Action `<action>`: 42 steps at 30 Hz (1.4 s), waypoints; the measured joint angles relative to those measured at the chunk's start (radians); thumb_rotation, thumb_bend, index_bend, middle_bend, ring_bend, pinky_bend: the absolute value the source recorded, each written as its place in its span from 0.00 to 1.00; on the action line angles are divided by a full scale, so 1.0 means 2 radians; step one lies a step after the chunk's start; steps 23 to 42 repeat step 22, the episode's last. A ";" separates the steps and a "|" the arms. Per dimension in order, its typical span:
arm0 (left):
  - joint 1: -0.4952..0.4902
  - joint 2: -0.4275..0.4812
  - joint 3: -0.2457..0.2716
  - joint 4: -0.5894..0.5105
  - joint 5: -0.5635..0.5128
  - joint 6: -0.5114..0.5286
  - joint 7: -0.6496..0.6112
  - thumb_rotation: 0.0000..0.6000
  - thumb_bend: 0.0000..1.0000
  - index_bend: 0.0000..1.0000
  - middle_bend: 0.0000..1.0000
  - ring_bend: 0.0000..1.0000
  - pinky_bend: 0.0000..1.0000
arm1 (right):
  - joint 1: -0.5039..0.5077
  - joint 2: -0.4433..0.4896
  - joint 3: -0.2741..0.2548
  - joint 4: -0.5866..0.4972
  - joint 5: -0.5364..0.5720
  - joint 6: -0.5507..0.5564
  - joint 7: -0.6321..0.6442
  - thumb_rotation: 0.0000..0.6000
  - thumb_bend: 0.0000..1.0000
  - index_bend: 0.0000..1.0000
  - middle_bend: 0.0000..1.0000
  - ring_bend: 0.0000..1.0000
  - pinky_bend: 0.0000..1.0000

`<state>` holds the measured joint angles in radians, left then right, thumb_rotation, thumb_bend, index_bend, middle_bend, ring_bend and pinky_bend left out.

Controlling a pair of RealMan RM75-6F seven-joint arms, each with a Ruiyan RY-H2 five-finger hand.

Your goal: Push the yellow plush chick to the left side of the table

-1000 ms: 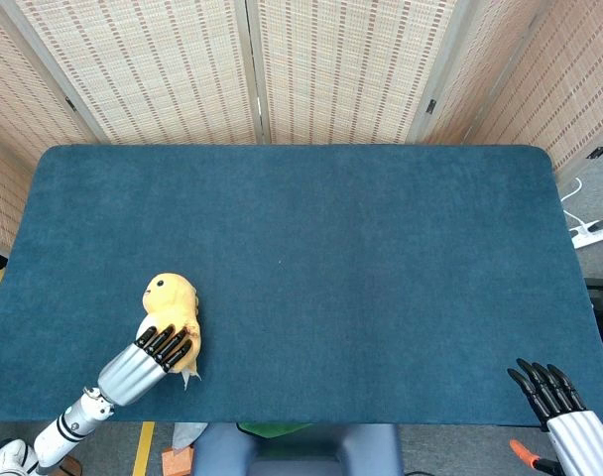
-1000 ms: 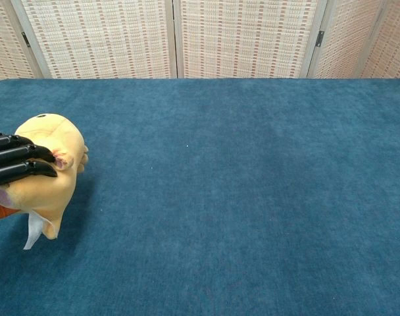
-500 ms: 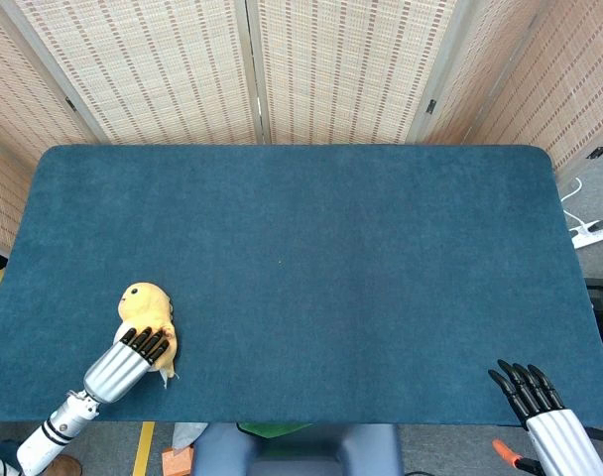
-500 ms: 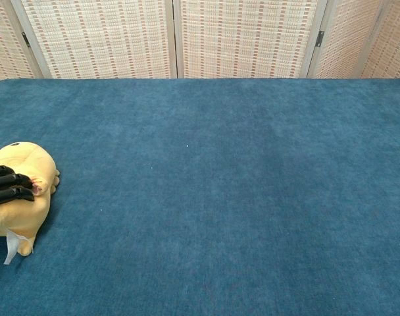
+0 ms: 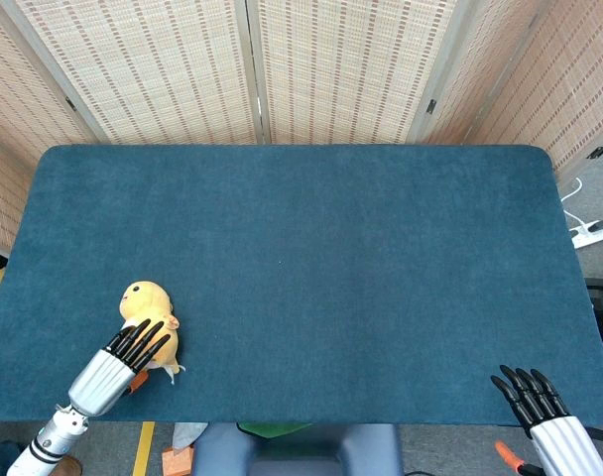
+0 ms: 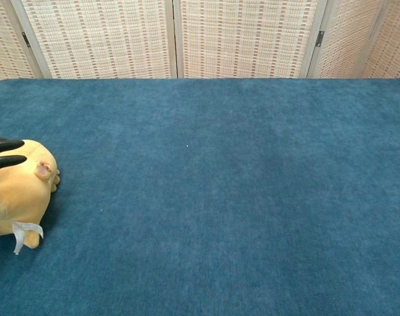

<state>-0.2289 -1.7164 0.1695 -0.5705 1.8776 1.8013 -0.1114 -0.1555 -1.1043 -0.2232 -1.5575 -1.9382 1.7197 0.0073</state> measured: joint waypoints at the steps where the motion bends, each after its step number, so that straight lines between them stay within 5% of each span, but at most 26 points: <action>1: 0.001 0.010 0.003 -0.021 0.002 0.001 0.007 1.00 0.23 0.00 0.00 0.00 0.25 | -0.001 0.000 0.000 0.002 -0.002 0.004 0.004 1.00 0.22 0.00 0.00 0.00 0.00; 10: 0.029 0.162 0.034 -0.293 -0.002 0.000 0.079 1.00 0.24 0.00 0.00 0.00 0.20 | -0.001 0.005 0.011 0.006 -0.004 0.024 0.018 1.00 0.22 0.00 0.00 0.00 0.00; 14: 0.080 0.246 0.040 -0.418 -0.041 0.035 0.090 1.00 0.25 0.00 0.00 0.00 0.16 | -0.003 0.005 0.030 -0.001 0.023 0.030 0.007 1.00 0.22 0.00 0.00 0.00 0.00; 17: 0.128 0.283 0.038 -0.463 -0.088 0.061 0.077 1.00 0.25 0.00 0.00 0.00 0.15 | -0.005 0.000 0.050 -0.007 0.053 0.035 -0.010 1.00 0.22 0.00 0.00 0.00 0.00; 22: 0.161 0.279 0.027 -0.456 -0.129 0.066 0.027 1.00 0.25 0.00 0.00 0.00 0.15 | -0.012 -0.008 0.078 -0.015 0.080 0.050 -0.041 1.00 0.22 0.00 0.00 0.00 0.00; 42: 0.161 0.279 0.027 -0.456 -0.129 0.066 0.027 1.00 0.25 0.00 0.00 0.00 0.15 | -0.012 -0.008 0.078 -0.015 0.080 0.050 -0.041 1.00 0.22 0.00 0.00 0.00 0.00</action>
